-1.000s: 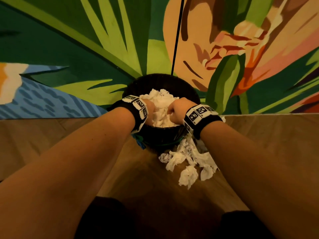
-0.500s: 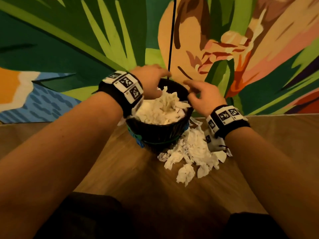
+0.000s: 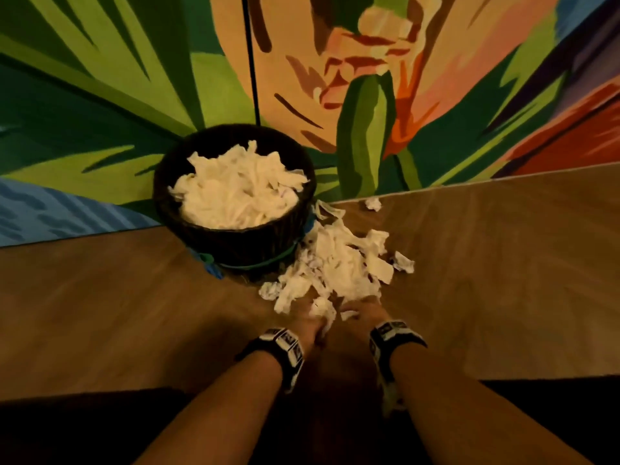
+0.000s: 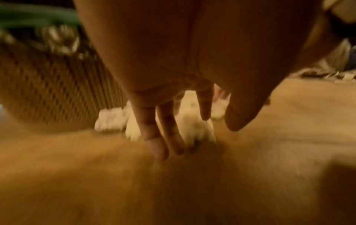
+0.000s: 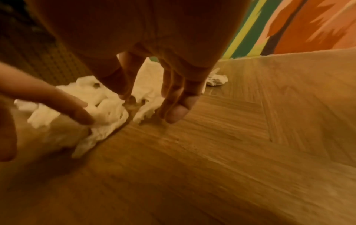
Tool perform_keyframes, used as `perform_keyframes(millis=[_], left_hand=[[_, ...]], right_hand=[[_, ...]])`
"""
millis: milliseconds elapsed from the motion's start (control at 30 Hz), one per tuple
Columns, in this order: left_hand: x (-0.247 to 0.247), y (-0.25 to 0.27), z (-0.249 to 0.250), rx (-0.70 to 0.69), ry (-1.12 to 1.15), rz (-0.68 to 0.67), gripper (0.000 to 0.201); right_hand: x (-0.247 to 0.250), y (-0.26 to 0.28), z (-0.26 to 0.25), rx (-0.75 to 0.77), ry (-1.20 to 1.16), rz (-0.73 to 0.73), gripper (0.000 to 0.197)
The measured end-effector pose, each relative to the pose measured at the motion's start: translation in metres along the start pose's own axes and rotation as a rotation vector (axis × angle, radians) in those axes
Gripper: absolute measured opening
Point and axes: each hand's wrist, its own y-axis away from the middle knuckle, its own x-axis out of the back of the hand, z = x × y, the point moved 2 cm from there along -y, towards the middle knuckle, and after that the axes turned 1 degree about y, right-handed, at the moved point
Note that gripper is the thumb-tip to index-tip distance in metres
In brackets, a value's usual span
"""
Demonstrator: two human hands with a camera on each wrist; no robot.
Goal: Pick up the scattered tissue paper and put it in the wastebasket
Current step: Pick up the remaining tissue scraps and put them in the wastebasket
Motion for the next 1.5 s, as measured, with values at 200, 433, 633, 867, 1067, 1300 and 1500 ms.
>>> perform_keyframes(millis=[200,433,633,867,1067,1300,1500], left_hand=[[-0.015,-0.007,-0.03,-0.017,-0.033,-0.034,0.035],[0.007,-0.007,-0.059,0.259,0.263,0.304,0.003],[0.009,-0.014,-0.066,0.394,0.443,0.273,0.058],[0.015,-0.021,-0.062,0.313,0.408,0.354,0.013],[0.005,-0.013,-0.063,0.28,0.411,0.303,0.039],[-0.004,-0.015,-0.067,0.164,0.122,0.136,0.053],[-0.022,-0.008,-0.063,0.119,0.021,-0.006,0.041]], right_hand=[[0.003,-0.015,-0.002,-0.039,0.118,0.057,0.045],[0.001,-0.02,-0.003,-0.025,0.043,0.18,0.018],[0.005,-0.012,-0.012,0.092,0.005,0.236,0.046],[0.012,-0.014,0.002,-0.022,0.006,0.155,0.024],[0.019,-0.015,0.011,-0.165,-0.263,0.31,0.031],[0.003,-0.005,-0.001,-0.035,-0.011,0.127,0.057],[-0.012,-0.007,-0.001,0.112,0.276,-0.117,0.042]])
